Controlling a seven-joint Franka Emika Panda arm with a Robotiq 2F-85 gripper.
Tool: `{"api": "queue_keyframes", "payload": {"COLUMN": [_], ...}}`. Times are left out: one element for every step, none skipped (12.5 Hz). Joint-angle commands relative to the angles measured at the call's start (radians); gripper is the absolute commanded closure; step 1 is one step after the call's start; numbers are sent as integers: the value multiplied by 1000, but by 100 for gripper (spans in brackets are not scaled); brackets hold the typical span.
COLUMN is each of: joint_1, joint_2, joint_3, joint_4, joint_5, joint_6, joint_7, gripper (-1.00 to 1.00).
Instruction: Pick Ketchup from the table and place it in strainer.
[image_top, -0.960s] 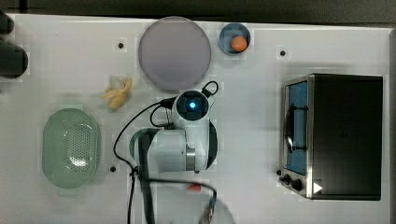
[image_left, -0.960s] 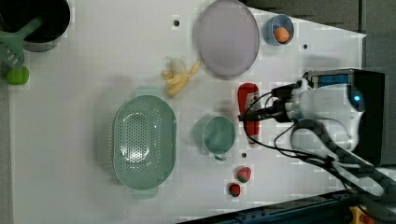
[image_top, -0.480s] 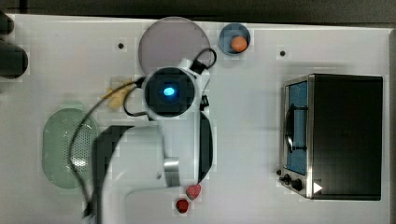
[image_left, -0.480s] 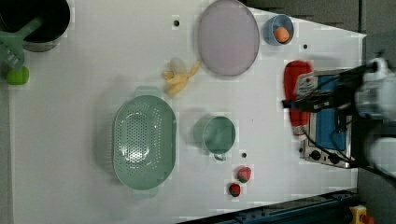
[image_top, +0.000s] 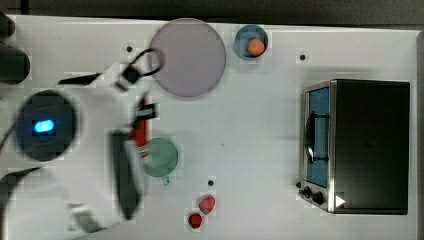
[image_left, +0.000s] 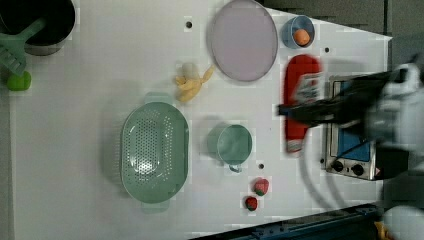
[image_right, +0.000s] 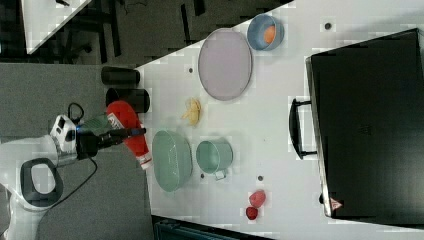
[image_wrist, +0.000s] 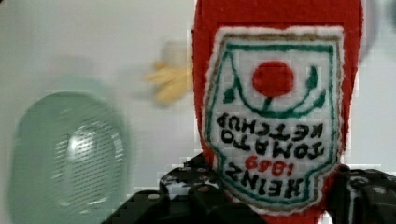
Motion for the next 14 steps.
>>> {"api": "queue_keyframes", "payload": {"joint_1": [56, 60, 64, 70, 78, 90, 103, 114, 121, 126, 129, 130, 131, 131], "joint_2": [101, 134, 172, 213, 255, 295, 334, 371, 408, 443, 475, 505, 530, 543], "joint_3": [115, 152, 183, 207, 224, 231, 231, 231, 227, 222, 216, 210, 203, 198], "joint_4": [-30, -30, -30, -31, -31, -31, -31, -31, -32, -32, -32, -32, -32, -30], "joint_5": [5, 5, 5, 1, -6, -22, -40, -55, -70, -92, -113, -133, -154, -166], "joint_6": [23, 72, 124, 167, 199, 226, 262, 308, 346, 373, 396, 406, 416, 434], "joint_7": [346, 411, 477, 536, 577, 603, 616, 629, 636, 636, 636, 636, 636, 637], "gripper": [-21, -21, -21, -21, -21, -21, -21, -21, -21, -21, -21, -30, -51, -72]}}
